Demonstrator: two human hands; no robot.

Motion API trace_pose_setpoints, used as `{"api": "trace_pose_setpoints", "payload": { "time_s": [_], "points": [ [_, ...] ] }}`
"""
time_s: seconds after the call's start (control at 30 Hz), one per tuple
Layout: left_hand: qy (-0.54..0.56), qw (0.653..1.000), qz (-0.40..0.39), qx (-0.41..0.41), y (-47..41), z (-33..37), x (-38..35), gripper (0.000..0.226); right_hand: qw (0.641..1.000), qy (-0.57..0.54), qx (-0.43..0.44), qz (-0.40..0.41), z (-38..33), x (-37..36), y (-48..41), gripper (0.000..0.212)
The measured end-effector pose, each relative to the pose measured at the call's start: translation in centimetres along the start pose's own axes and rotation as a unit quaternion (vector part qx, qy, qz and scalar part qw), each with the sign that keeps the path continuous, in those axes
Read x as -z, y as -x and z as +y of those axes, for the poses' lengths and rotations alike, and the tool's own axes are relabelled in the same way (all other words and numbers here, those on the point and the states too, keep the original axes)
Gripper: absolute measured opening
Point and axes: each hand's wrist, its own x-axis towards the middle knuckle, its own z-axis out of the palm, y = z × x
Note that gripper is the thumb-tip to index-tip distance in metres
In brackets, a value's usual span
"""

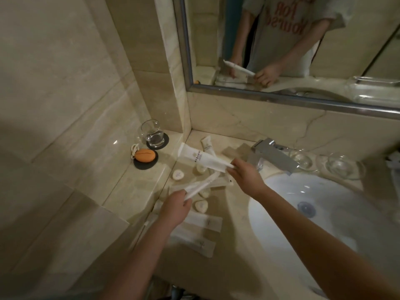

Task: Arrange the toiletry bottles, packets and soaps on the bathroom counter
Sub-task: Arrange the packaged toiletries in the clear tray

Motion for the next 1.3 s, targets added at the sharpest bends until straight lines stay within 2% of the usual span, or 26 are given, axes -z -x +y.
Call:
{"api": "trace_pose_setpoints", "payload": {
  "time_s": [0.17, 0.3, 0.43, 0.63, 0.8, 0.93, 1.07, 1.17, 1.3],
  "points": [
    [0.061, 0.998, 0.004, -0.033, 0.2, 4.6, -1.5, 0.019, 0.993, -0.059, -0.063, 0.08, 2.4, 4.6, 5.0, 0.02],
    [0.069, 0.995, -0.011, -0.073, 0.2, 9.0, -3.8, 0.013, 0.972, -0.111, -0.129, 0.164, 5.3, 7.8, 9.8, 0.028],
    [0.084, 0.99, -0.033, -0.108, 0.7, 14.2, -6.5, 0.021, 0.94, -0.16, -0.193, 0.231, 9.2, 10.6, 14.6, 0.032],
    [0.071, 0.986, -0.083, -0.128, 1.3, 21.9, -11.2, 0.014, 0.902, -0.141, -0.285, 0.291, 15.4, 15.4, 21.9, 0.028],
    [0.045, 0.979, -0.12, -0.16, 2.1, 27.3, -14.8, 0.018, 0.866, -0.107, -0.35, 0.34, 20.8, 19.2, 27.7, 0.038],
    [0.019, 0.975, -0.135, -0.178, 2.7, 31.1, -17.5, 0.013, 0.856, -0.074, -0.387, 0.334, 25.3, 21.8, 32.0, 0.039],
    [0.008, 0.973, -0.141, -0.183, 3.3, 33.9, -19.7, 0.014, 0.857, 0.013, -0.424, 0.291, 29.5, 24.3, 35.1, 0.038],
    [-0.012, 0.971, -0.143, -0.192, 3.3, 35.7, -21.0, 0.015, 0.873, 0.107, -0.415, 0.233, 32.1, 25.7, 36.0, 0.036],
    [-0.01, 0.973, -0.131, -0.189, 3.1, 37.4, -22.1, 0.02, 0.903, 0.19, -0.371, 0.108, 35.2, 27.5, 35.7, 0.034]
  ]
}}
